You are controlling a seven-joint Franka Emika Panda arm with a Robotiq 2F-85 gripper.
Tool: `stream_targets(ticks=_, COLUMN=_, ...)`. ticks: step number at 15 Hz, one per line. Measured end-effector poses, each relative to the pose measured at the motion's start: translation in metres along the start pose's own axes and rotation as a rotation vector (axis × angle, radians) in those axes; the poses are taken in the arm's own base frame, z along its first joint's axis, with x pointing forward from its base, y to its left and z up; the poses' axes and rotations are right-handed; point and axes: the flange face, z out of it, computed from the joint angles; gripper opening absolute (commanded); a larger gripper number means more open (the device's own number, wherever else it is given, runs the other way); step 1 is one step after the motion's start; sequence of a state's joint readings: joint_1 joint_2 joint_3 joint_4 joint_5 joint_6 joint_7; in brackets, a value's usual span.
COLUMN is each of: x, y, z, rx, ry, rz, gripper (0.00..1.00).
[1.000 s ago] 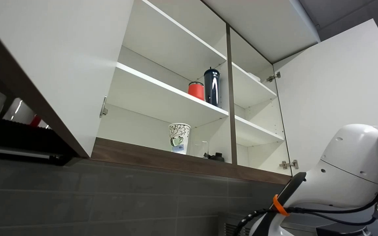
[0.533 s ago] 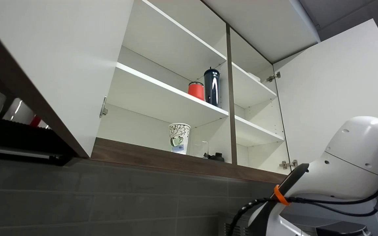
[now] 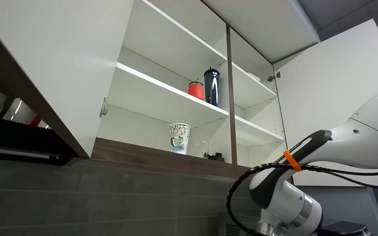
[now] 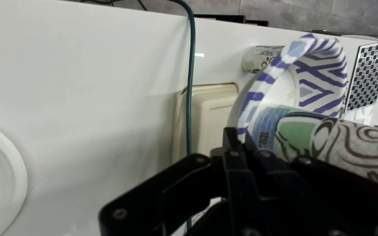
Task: Move the plate with the cup to the open cabinet
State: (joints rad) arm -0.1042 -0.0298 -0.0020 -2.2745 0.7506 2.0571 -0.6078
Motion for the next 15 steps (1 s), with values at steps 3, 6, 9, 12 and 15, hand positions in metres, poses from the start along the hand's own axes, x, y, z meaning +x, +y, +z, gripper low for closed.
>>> stream_targets(ticks=3, x=-0.003, y=-0.018, z=-0.015, rx=-0.044, ry=-0.014, rz=0.021, gripper=0.03)
stream_targets(ticks=6, x=-0.004, y=-0.02, z=-0.016, rx=-0.049, ry=-0.014, rz=0.023, gripper=0.01)
stream_targets(ticks=9, x=-0.005, y=-0.019, z=-0.016, rx=-0.049, ry=-0.014, rz=0.023, gripper=0.01)
stream_targets(ticks=12, x=-0.001, y=-0.031, z=-0.018, rx=-0.05, ry=-0.011, rz=-0.013, gripper=0.01)
stream_targets(ticks=15, x=0.001, y=-0.065, z=-0.032, rx=-0.047, ry=0.008, rz=-0.085, gripper=0.01)
